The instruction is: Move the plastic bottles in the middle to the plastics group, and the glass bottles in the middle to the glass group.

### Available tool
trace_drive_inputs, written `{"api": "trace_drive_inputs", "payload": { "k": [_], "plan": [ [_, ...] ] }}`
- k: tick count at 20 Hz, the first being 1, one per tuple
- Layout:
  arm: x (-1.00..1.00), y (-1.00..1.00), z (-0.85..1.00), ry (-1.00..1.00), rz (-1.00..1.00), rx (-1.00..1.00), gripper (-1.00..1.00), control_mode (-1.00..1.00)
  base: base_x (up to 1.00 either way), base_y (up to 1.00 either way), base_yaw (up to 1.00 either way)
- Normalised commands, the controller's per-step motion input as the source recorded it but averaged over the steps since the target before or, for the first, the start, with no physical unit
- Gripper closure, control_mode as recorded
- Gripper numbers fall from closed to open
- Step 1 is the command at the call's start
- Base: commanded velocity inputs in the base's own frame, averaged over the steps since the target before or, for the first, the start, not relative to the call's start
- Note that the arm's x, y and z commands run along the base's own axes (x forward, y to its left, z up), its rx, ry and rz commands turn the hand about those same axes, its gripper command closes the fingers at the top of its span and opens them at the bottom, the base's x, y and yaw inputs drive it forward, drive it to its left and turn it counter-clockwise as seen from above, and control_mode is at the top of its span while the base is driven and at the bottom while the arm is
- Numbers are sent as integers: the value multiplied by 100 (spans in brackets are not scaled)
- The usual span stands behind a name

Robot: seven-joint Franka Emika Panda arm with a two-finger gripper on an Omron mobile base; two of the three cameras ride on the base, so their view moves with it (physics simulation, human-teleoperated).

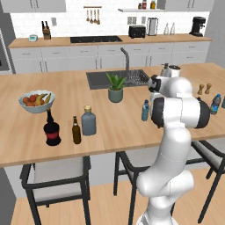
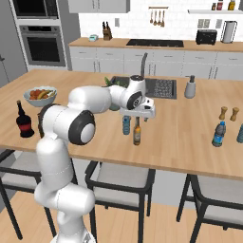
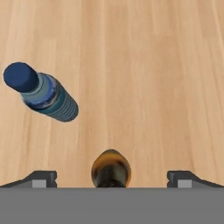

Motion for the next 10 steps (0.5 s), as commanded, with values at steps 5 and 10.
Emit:
{"api": "trace_drive_inputs", "payload": {
  "k": [5, 10],
  "plan": [
    [4, 0, -10, 0, 2, 0, -100, -100, 0, 0, 0],
    [0, 0, -11, 0, 1, 0, 100, -100, 0, 0, 0]
  ]
}}
